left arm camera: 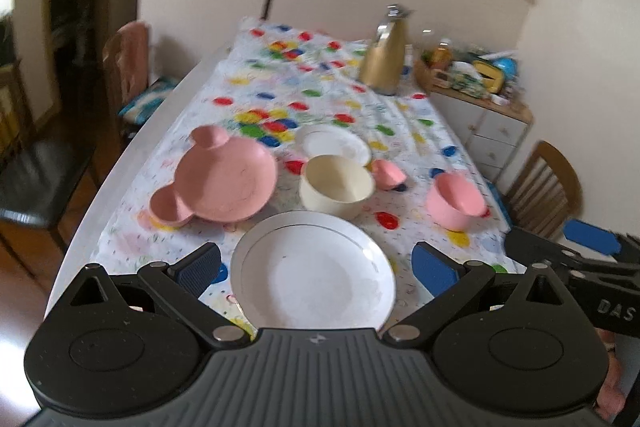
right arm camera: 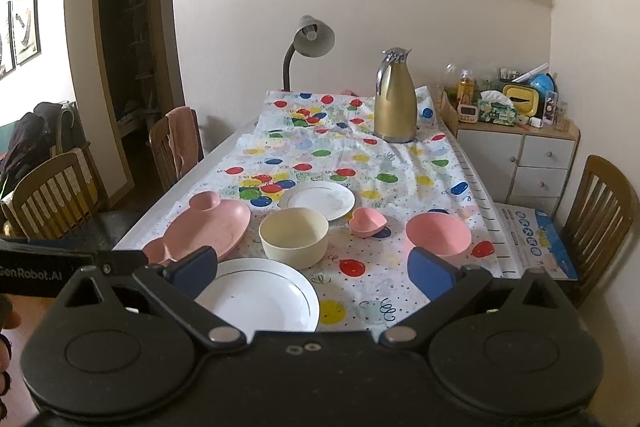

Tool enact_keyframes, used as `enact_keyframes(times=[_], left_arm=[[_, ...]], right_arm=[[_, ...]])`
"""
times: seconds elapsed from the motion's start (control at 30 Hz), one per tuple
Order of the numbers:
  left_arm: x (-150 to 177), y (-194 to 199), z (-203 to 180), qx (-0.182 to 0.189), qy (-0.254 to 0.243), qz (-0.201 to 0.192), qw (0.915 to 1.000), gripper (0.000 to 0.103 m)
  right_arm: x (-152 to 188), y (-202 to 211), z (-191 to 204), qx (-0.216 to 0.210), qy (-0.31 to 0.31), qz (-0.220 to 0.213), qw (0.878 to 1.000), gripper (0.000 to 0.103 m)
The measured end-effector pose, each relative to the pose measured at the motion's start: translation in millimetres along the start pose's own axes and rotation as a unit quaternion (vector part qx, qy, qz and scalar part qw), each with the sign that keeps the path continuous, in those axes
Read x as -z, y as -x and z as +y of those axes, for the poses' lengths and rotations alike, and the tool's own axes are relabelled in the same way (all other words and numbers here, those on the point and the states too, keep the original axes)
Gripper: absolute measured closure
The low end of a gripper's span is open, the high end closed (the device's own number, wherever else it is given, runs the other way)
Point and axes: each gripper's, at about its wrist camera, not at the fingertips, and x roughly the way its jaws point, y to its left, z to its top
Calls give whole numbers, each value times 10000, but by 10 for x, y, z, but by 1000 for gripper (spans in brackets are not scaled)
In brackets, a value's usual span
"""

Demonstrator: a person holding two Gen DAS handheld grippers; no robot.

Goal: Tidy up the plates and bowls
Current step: 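Move the left tool to the large white plate's rim while the right tool reaches its rim too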

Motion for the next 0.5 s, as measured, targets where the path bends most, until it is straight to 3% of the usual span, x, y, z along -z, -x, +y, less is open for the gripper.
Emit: enact_keyframes(times=[0.27, 0.37, 0.5], left_arm=[[-30, -530, 190, -335, 281, 283, 9986, 1], [19, -774, 245, -520, 257, 464, 9972, 1], [86, -1073, 338, -771, 254, 694, 9943, 1]], right_arm=[[48, -605, -126, -220, 299, 331, 9988, 3], [151, -961, -191, -296, 336, 710, 9965, 4], [300, -1395, -252, -288, 298, 1241, 9914, 14]])
